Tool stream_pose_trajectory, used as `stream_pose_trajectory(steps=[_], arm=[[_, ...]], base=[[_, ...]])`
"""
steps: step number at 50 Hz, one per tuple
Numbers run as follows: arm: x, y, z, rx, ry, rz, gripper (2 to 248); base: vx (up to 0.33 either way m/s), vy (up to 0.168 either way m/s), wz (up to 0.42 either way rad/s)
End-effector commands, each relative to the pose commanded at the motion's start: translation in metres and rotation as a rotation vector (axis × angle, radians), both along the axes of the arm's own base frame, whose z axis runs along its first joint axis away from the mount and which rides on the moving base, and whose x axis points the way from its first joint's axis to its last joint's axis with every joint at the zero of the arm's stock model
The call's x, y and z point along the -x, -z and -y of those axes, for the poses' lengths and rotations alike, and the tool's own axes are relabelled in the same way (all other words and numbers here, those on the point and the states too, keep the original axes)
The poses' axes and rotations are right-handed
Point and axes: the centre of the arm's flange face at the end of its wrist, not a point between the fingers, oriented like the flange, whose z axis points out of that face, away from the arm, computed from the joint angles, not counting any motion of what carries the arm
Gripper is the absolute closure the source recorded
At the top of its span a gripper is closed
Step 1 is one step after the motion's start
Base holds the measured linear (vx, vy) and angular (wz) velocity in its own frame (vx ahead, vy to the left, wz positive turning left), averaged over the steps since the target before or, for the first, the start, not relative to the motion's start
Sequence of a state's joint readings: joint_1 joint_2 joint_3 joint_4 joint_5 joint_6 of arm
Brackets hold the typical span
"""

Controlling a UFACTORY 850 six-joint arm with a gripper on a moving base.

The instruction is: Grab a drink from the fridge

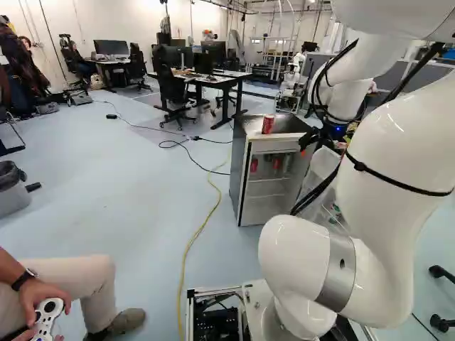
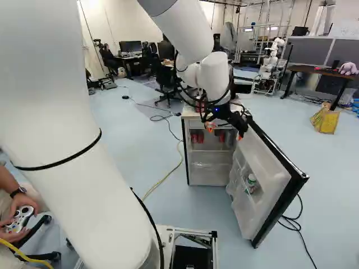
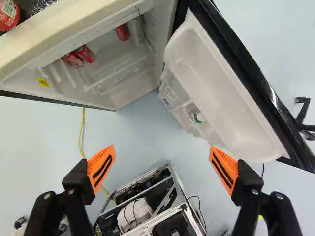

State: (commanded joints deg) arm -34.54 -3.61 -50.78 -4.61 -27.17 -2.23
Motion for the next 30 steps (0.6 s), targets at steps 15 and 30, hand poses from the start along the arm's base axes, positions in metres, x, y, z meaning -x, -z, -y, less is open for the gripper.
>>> stream_pose_trajectory(steps=[15, 30], arm=[[-0.001, 0.000, 0.022, 0.002, 0.037, 0.002, 3], [-0.002, 0.000, 0.046, 0.004, 0.073, 0.005, 3]], base=[[0.000, 0.000, 0.000], [0.000, 0.000, 0.000]])
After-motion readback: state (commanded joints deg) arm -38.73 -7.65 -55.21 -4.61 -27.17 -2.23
